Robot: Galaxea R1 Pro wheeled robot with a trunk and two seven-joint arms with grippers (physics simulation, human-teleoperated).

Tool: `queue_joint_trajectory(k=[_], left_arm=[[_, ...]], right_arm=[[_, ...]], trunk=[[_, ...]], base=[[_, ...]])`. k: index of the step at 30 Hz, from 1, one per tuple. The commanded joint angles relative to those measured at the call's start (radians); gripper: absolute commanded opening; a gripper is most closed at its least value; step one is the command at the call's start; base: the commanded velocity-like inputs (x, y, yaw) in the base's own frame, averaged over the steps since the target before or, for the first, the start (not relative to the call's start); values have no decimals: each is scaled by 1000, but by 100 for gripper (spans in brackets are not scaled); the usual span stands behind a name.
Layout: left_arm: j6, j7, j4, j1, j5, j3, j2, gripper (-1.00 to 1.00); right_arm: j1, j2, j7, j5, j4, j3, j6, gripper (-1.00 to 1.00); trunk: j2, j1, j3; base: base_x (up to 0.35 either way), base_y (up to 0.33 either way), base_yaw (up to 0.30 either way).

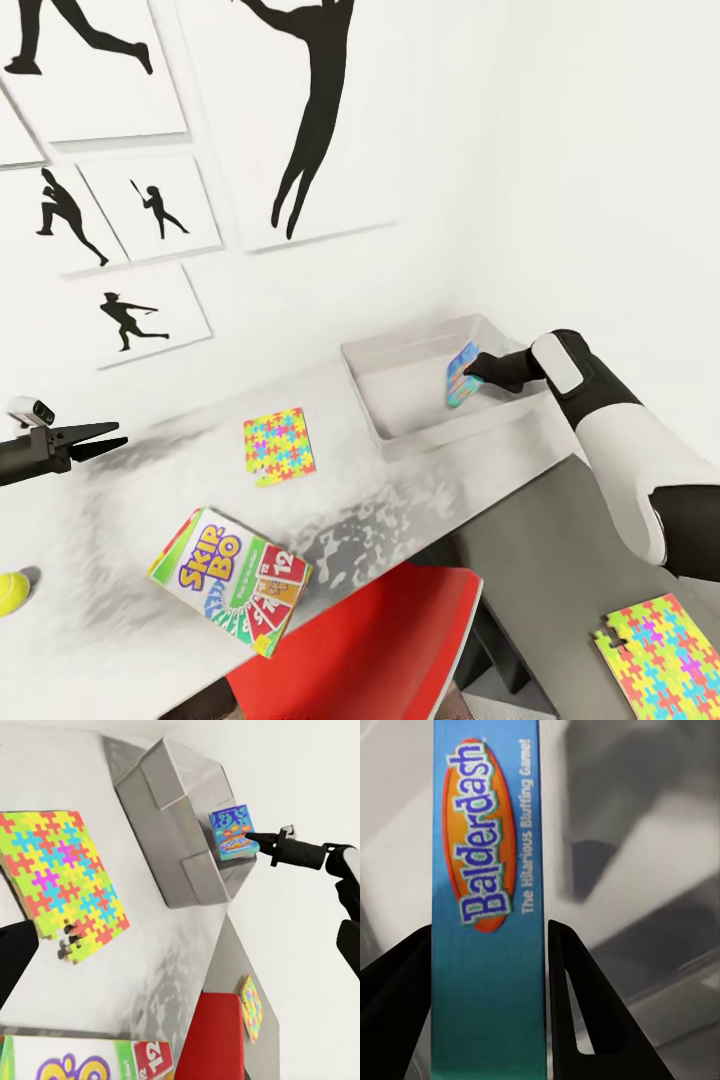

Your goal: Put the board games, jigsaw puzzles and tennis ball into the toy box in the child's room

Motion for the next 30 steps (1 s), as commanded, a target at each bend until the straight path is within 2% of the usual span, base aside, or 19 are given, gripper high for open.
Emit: queue_joint_trajectory(k=[1, 11, 27, 28, 30], left_arm=[[11, -4, 0, -1, -1, 0, 1, 100], [11, -4, 0, 0, 0, 0, 1, 100], [11, -4, 0, 0, 0, 0, 1, 100], [11, -4, 0, 0, 0, 0, 1, 100], [11, -4, 0, 0, 0, 0, 1, 100]], right_arm=[[-2, -2, -9, -11, -1, 7, 1, -100], [-7, -13, -8, -13, -1, 7, 4, -100], [-12, -16, -8, -13, -1, 8, 3, -100], [-13, -16, -8, -13, -1, 8, 3, 100], [-14, -16, -8, -13, -1, 8, 2, 100]], trunk=[[-1, 0, -2], [-1, 0, -5], [-1, 0, -5], [-1, 0, -5], [-1, 0, -5]], base=[[0, 0, 0], [0, 0, 0], [0, 0, 0], [0, 0, 0], [0, 0, 0]])
